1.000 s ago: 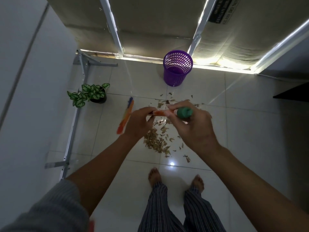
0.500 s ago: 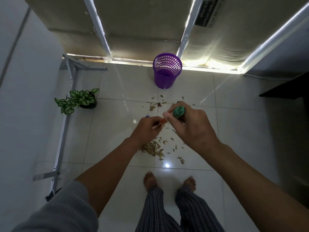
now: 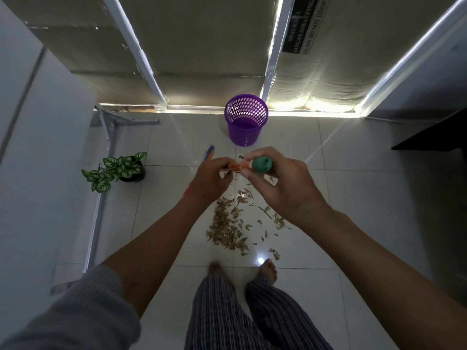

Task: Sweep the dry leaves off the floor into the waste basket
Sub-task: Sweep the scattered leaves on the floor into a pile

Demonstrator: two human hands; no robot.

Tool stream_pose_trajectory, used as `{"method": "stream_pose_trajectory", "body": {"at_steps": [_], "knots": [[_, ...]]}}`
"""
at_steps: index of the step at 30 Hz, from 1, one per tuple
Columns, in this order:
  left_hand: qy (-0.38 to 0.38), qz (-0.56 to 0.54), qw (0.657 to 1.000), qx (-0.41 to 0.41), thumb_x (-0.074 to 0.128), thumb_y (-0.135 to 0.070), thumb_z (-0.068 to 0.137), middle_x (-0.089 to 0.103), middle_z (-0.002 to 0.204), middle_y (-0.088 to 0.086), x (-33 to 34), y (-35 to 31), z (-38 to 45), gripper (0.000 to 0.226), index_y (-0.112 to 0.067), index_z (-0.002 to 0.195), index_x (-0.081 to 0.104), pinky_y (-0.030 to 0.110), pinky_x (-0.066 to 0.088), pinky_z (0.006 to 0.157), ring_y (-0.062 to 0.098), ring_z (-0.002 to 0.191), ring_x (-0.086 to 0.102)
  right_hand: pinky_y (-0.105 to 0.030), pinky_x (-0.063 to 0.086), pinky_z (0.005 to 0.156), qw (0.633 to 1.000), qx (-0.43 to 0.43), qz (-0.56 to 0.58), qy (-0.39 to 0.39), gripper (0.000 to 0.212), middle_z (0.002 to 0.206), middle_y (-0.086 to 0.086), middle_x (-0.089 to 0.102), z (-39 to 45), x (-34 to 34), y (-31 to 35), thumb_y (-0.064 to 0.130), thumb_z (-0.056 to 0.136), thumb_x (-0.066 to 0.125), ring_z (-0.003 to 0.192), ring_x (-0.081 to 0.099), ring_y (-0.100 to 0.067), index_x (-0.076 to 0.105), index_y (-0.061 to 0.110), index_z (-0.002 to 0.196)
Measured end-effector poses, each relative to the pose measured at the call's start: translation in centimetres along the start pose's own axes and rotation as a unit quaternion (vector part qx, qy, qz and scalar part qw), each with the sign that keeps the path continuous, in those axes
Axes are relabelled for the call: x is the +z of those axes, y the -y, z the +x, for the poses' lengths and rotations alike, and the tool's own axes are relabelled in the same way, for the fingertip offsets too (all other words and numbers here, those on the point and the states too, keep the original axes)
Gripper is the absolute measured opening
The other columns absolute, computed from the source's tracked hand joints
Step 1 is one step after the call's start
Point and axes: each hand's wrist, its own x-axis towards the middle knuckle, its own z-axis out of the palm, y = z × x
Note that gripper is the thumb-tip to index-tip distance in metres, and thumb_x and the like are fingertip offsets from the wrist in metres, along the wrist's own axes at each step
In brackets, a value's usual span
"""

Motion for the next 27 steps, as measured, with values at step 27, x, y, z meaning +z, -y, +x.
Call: {"method": "stream_pose_trajectory", "body": {"at_steps": [27], "knots": [[0.076, -0.053, 0.994, 0.063, 0.067, -0.012, 0.084, 0.072, 0.092, -0.002, 0.0, 3.3, 9.4, 0.019, -0.015, 0.103, 0.068, 0.018, 0.048, 0.075, 0.009, 0.083, 0.066, -0.028, 0.061, 0.079, 0.990, 0.042, -0.067, -0.114, 0.021, 0.097, -0.004, 0.074, 7.4, 0.1, -0.1, 0.019, 0.094, 0.069, 0.088, 0.072, -0.010, 0.065, 0.008, 0.112]]}}
